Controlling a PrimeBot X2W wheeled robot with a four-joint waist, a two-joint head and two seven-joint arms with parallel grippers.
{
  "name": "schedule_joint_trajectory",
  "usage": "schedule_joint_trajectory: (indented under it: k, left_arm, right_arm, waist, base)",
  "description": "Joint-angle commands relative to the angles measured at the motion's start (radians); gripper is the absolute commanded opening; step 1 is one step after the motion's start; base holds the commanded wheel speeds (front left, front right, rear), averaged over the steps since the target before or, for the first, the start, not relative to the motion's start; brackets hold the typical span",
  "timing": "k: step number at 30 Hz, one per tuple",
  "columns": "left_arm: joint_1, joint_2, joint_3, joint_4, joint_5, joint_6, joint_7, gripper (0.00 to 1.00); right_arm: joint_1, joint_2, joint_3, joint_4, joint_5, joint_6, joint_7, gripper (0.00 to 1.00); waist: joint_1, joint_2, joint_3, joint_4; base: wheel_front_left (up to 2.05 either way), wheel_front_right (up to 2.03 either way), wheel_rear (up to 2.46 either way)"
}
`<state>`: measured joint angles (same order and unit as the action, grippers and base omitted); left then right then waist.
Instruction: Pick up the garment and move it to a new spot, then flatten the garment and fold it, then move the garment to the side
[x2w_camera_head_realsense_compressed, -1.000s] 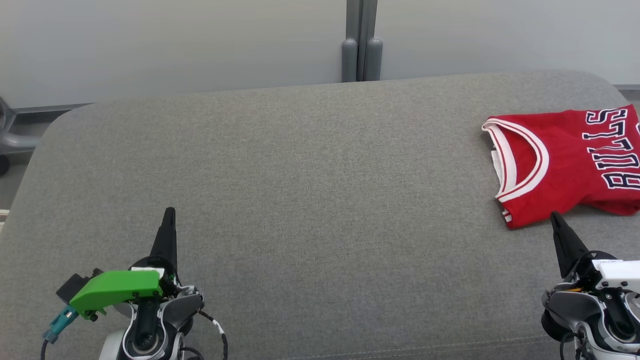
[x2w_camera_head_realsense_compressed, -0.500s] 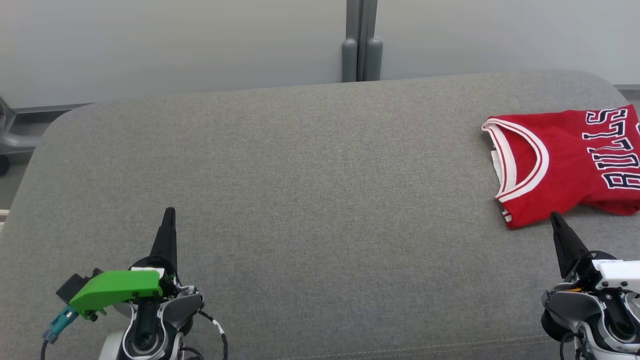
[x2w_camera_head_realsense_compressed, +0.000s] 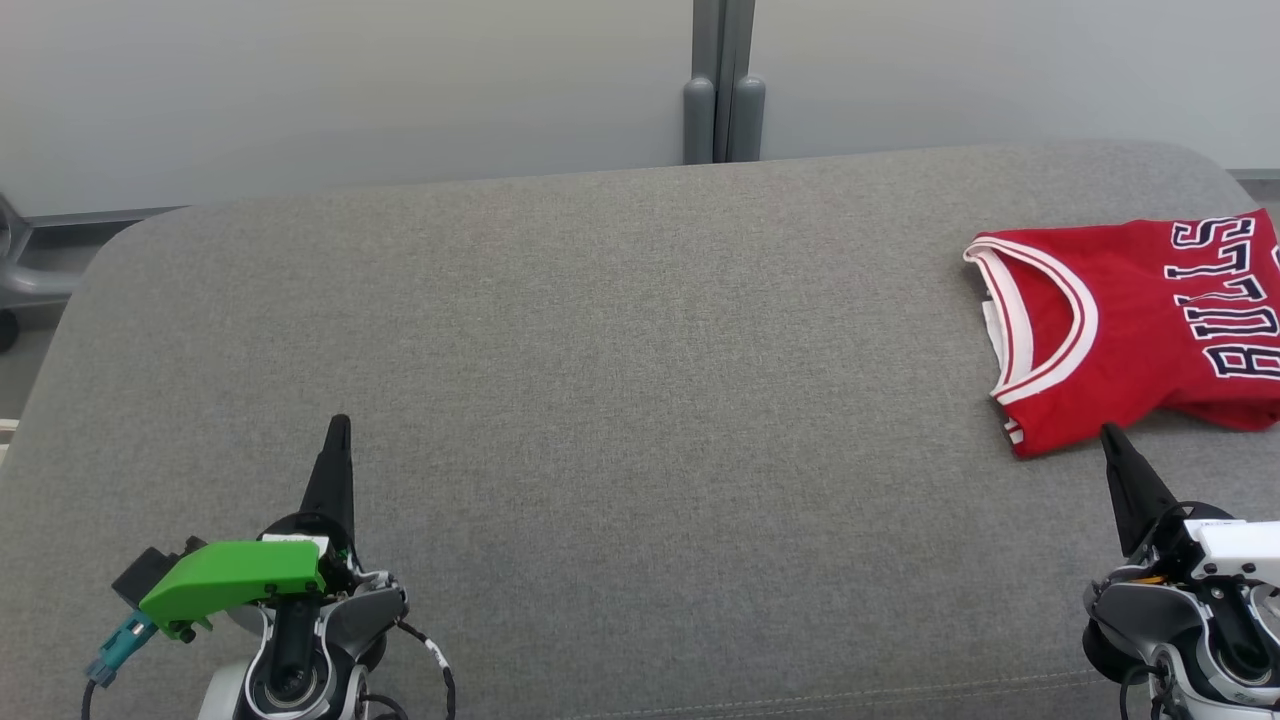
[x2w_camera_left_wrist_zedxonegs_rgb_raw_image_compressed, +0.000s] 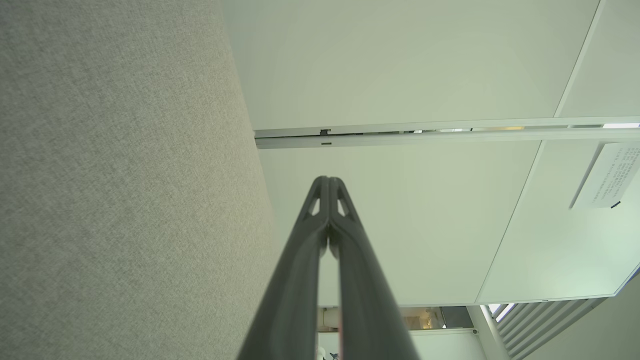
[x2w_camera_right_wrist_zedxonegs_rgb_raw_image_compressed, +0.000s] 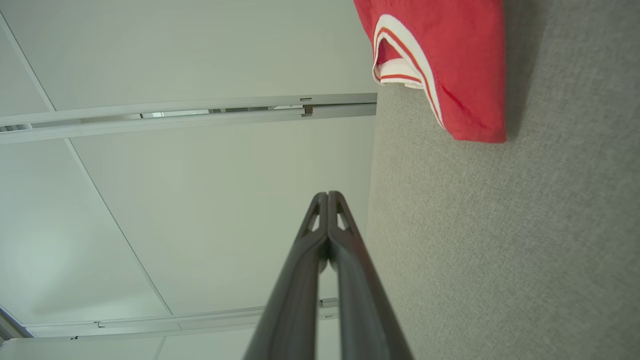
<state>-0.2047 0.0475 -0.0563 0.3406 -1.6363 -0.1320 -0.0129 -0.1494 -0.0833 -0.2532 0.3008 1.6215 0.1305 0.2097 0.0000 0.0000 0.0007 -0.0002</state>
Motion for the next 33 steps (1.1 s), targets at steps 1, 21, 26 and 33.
schedule_joint_trajectory:
  k: [1, 21, 26, 33]
  left_arm:
    - [-0.013, 0.000, 0.005, 0.000, -0.002, -0.004, 0.001, 0.00]
    - [-0.013, -0.001, 0.005, 0.000, -0.002, -0.004, 0.002, 0.00]
    - [-0.013, -0.001, 0.005, 0.000, -0.002, -0.004, 0.002, 0.00]
    - [-0.013, 0.000, 0.005, 0.000, -0.002, -0.004, 0.002, 0.00]
  right_arm:
    - [-0.011, -0.001, -0.004, 0.002, -0.007, 0.000, 0.002, 0.00]
    - [-0.012, 0.001, -0.007, 0.002, -0.008, 0.000, 0.005, 0.00]
    - [-0.012, 0.001, -0.008, 0.002, -0.009, 0.000, 0.006, 0.00]
    - [-0.012, 0.002, -0.008, 0.002, -0.011, 0.000, 0.007, 0.00]
  waist:
    - [0.0000, 0.0000, 0.000, 0.000]
    - [0.0000, 0.0000, 0.000, 0.000]
    - [0.0000, 0.0000, 0.000, 0.000]
    - [0.0000, 0.0000, 0.000, 0.000]
  base:
    - [0.00, 0.00, 0.00]
    - [0.00, 0.00, 0.00]
    - [0.00, 0.00, 0.00]
    - [0.00, 0.00, 0.00]
